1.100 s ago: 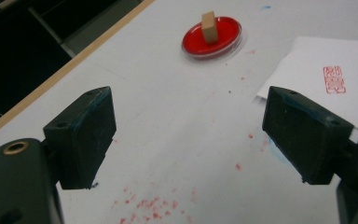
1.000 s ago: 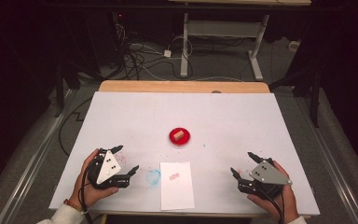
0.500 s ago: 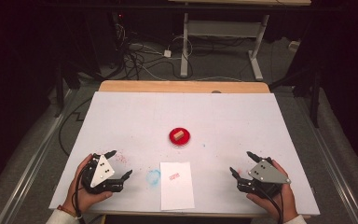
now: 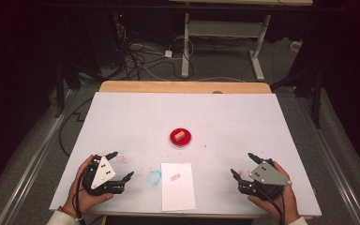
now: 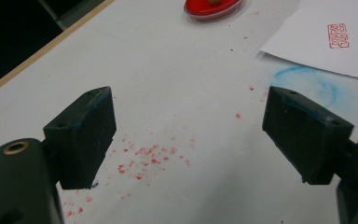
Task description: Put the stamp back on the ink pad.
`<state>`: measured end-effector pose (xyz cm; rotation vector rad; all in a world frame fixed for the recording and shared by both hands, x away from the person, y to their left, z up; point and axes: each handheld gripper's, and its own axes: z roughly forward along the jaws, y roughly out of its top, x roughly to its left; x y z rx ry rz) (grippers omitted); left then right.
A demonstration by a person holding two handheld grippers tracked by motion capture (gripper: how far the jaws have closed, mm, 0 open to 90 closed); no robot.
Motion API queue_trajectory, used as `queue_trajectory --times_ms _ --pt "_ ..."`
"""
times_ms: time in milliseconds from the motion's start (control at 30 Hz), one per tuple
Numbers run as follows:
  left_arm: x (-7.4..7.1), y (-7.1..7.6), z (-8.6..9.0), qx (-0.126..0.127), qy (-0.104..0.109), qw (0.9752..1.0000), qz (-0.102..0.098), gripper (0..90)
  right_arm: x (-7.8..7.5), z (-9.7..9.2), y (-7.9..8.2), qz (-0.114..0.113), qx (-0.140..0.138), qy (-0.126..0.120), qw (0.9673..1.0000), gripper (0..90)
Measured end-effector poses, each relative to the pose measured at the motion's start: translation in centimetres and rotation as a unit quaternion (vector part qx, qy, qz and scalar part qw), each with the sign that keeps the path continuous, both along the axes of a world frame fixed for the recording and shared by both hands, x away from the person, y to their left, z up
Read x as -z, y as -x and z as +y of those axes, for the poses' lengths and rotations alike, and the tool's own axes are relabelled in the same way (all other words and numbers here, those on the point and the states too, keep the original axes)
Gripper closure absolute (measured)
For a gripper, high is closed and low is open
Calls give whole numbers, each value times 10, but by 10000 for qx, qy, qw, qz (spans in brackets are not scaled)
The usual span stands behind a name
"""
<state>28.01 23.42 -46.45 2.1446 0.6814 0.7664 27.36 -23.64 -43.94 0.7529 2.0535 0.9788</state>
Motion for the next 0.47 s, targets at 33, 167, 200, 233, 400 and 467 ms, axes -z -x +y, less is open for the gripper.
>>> queue_trajectory --times_ms 33,167,200,233,400,467 --pt "0 0 0 -1 -6 10000 5 170 0 0 0 7 7 -5 10000 262" --pt "1 -1 0 2 -11 10000 36 170 0 0 -1 5 -3 -4 10000 261" --pt "1 -1 0 2 -11 10000 36 170 1 0 -1 2 -6 4 10000 260" --pt "1 -1 0 -12 4 10000 44 170 1 -1 -1 5 5 0 10000 260" --pt "3 -4 -2 -34 18 9999 115 170 1 -2 -1 8 55 -25 10000 255" --pt "3 -5 -2 -31 -6 9999 124 170 1 -3 -1 3 60 -25 10000 255"
